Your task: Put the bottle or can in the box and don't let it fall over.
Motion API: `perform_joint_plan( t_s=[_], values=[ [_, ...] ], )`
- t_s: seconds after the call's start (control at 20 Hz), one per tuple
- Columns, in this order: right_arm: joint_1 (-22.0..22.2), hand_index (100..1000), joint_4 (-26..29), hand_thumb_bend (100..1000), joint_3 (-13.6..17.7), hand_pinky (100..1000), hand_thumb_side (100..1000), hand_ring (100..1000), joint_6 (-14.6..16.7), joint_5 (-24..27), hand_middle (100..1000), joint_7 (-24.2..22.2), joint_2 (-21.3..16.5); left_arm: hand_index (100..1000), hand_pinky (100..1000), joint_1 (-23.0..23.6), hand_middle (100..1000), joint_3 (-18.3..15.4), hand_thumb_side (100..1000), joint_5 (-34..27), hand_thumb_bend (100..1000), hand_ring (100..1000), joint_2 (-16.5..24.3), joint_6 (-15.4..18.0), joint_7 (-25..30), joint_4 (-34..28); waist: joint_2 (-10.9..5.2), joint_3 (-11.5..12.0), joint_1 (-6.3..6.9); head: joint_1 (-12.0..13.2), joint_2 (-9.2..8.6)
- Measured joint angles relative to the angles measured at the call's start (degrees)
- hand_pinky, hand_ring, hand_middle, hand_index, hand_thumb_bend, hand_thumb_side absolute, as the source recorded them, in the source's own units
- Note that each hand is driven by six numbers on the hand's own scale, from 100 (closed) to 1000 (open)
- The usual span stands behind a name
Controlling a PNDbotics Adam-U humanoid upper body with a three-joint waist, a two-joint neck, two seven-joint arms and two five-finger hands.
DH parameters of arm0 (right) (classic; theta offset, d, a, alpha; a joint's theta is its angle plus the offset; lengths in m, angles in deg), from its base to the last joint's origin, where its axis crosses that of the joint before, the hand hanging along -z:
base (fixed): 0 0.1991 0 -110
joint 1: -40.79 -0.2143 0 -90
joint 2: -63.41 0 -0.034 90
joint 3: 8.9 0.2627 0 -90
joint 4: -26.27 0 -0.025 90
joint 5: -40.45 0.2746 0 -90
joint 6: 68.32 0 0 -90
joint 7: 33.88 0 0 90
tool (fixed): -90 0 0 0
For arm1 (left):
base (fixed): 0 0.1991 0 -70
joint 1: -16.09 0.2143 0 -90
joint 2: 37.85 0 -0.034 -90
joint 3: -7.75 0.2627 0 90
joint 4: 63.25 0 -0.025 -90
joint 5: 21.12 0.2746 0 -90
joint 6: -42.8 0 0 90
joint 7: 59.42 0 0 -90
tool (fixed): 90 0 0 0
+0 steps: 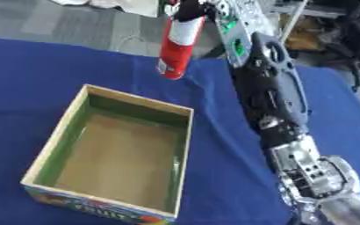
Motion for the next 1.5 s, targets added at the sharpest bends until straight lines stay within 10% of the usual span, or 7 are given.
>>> perform_joint_plan(
  t_s=[0.85,1.5],
  values=[
    [2.03,306,13.74,118,-4.02,144,100,105,-1.39,14.98,233,-8.57,2.13,609,482,2.91,610,-0.25,832,-1.16,235,779,0.07,-1.09,-0.88,0.00,-6.81,-5.74,1.31,0.69,4.55],
    [13.87,306,27.23,170,-8.28,154,100,114,2.32,16.11,239,-12.51,7.44,611,479,3.05,612,-0.94,835,-1.49,237,780,0.08,-1.25,-1.58,0.00,-6.85,-6.39,1.48,2.35,6.55]
  ],
)
